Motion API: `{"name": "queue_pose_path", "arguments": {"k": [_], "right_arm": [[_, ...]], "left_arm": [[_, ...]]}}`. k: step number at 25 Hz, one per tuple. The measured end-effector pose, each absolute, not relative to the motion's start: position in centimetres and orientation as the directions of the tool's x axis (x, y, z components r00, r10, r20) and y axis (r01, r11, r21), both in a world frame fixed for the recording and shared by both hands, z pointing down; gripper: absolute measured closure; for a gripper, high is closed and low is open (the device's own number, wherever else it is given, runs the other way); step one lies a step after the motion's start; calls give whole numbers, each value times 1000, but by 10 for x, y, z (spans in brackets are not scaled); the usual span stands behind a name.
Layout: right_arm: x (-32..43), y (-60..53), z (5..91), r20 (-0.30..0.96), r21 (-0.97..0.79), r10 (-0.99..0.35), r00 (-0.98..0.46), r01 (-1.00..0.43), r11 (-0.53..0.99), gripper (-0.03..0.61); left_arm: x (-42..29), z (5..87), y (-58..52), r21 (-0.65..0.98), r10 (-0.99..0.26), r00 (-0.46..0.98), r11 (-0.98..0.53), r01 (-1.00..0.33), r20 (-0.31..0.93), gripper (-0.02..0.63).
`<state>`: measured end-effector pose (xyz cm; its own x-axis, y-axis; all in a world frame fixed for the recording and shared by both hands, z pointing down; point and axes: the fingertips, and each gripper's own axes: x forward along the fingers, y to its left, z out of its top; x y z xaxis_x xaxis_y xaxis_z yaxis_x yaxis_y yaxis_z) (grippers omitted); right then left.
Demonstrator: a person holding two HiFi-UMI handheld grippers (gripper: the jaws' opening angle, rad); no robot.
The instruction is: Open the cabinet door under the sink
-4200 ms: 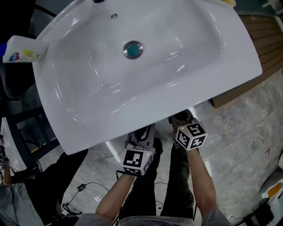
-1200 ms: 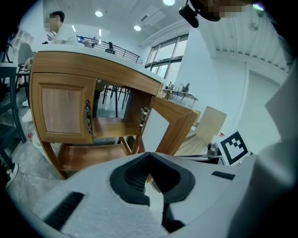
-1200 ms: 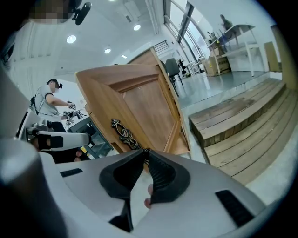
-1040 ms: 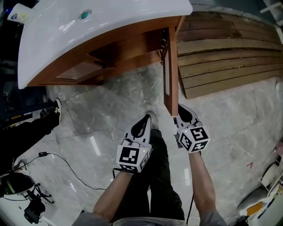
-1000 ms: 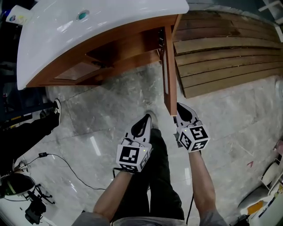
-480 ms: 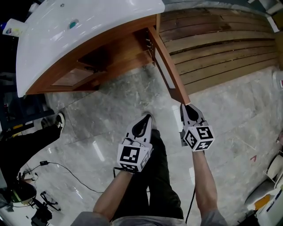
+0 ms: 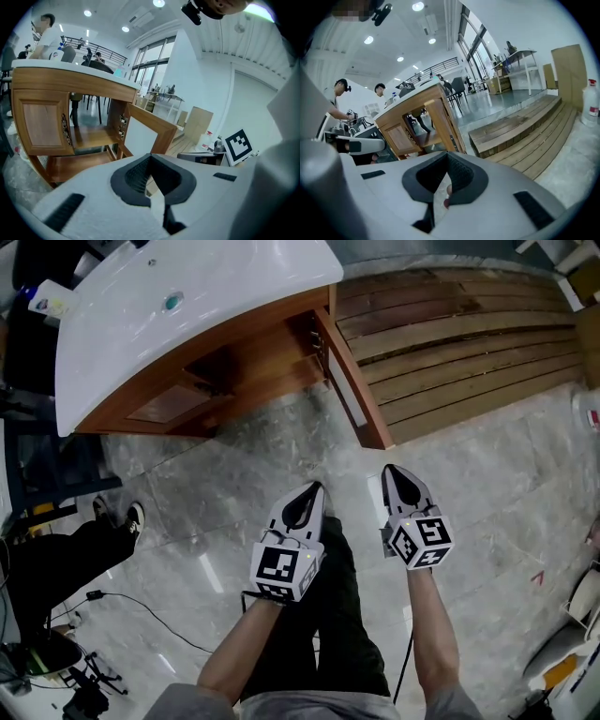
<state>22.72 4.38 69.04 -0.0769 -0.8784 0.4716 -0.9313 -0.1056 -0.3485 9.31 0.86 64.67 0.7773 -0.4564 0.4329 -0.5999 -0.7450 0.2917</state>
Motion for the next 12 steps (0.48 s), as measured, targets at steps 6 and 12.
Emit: {"name": "queue_pose_path", "arguments": {"k": [6, 12], "right_arm": [[213, 46, 599, 400, -321, -913, -81, -945, -57, 569], [208, 46, 485, 304, -270, -947, -108, -963, 23, 569]], "left_arm": [[87, 571, 11, 305, -474, 794, -746, -592, 381, 606], [93, 468, 11, 271, -512, 811, -768, -580, 284, 606]]}}
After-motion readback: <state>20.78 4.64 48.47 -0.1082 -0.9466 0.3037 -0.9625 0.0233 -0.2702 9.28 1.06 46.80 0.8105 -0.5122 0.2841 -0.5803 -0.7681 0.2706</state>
